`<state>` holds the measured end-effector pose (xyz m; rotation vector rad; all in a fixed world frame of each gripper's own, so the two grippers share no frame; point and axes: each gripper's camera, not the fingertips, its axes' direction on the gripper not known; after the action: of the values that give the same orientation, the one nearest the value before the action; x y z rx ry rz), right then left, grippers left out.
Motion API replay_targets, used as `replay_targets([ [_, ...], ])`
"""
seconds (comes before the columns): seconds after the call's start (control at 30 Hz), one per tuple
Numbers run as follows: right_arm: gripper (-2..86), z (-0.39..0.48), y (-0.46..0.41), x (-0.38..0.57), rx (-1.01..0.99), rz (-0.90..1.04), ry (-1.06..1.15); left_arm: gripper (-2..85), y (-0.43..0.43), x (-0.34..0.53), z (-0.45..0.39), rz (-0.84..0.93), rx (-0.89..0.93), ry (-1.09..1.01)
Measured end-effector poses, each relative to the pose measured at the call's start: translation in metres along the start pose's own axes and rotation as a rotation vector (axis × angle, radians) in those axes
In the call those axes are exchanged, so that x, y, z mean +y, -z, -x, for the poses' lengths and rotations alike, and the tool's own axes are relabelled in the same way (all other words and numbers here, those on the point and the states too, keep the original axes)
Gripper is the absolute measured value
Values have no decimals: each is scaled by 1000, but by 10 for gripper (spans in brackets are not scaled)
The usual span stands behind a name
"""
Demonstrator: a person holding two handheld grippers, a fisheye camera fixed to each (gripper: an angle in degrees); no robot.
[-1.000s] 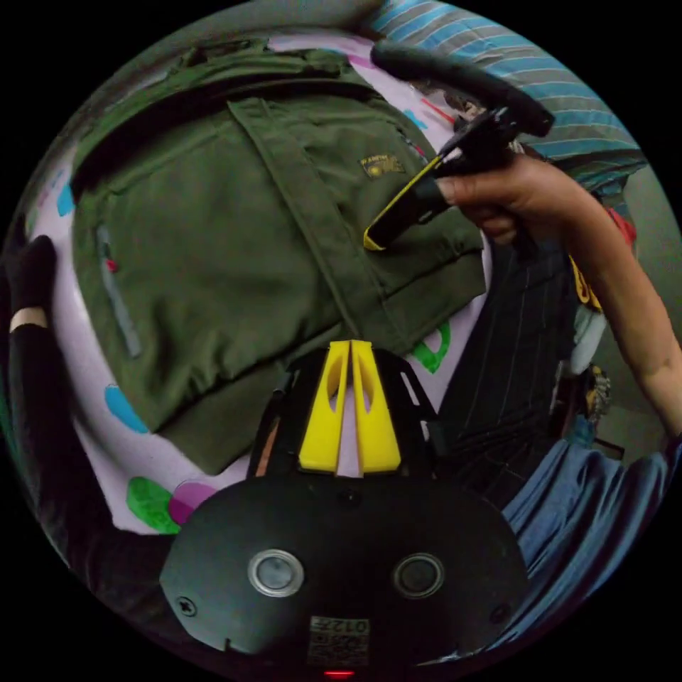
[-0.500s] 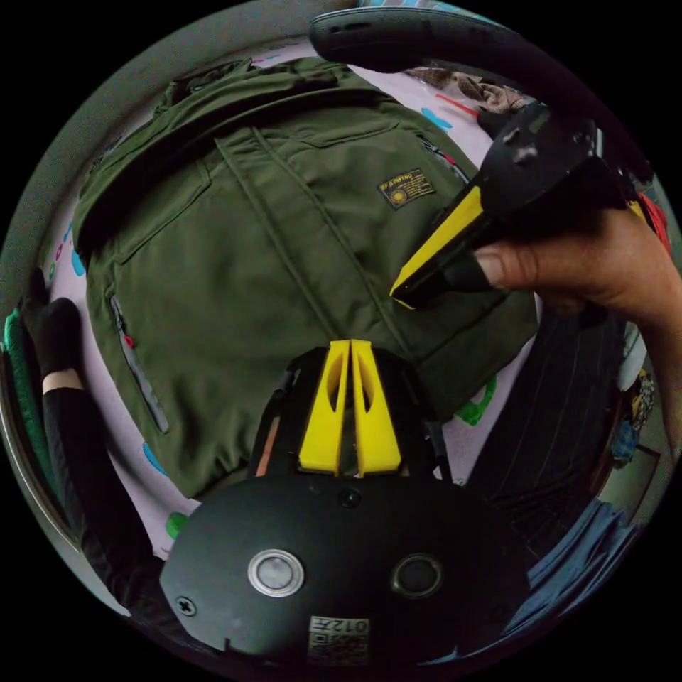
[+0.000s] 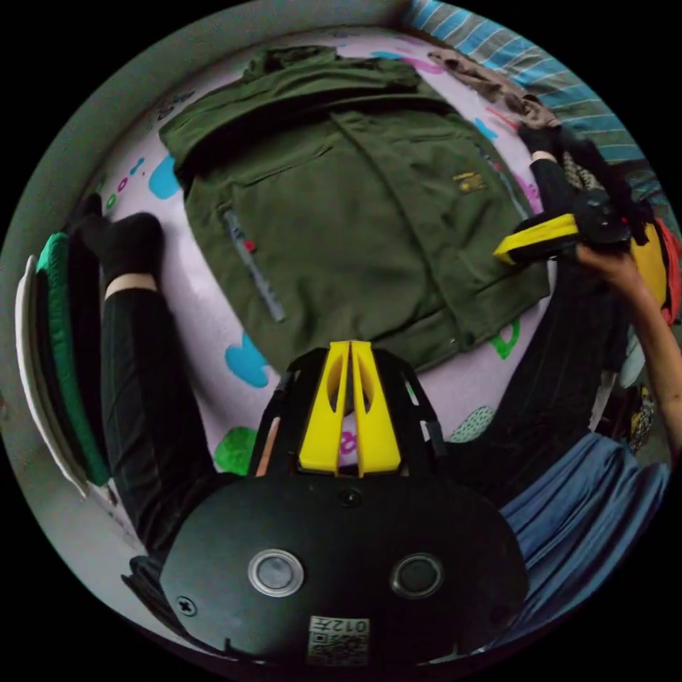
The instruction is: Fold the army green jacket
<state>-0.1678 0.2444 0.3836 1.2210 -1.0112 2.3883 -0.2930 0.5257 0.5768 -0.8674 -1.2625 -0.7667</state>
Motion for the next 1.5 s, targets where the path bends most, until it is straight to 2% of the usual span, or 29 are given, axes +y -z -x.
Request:
replay_targets([
  [0.2,-8,0,-34,-4,80,69,-7,7,-48,-18,6,182,-56,20],
  [0.4,-9,15,-53,-15,182,96,29,8,-53,-37,-9,203,-152,0],
  [0.6,-9,-12,-60,-9,36,39,-128,7,-36,-38,23,173,39,97],
  [0.67,-8,-21,-60,0,-18,8,-138,8,-18,-34,30,137,66,113],
  [0.73,-8,-25,-54,9,-45,-13,-154,8,6,-26,34,105,14,132],
  [0.93,-9,-28,-64,27,121,63,-130,9,3,-33,45,188,14,140],
  [1.17,-8,-35,-98,14,159,98,-109,13,5,-51,58,249,32,158],
  [1.3,-5,-60,-84,34,69,51,-158,26,41,-41,67,205,38,184],
  [1.37,4,-89,-69,58,31,21,-264,41,60,-32,76,183,36,210],
  [1.5,86,-131,-77,87,-89,81,-360,91,70,-23,103,255,125,256],
])
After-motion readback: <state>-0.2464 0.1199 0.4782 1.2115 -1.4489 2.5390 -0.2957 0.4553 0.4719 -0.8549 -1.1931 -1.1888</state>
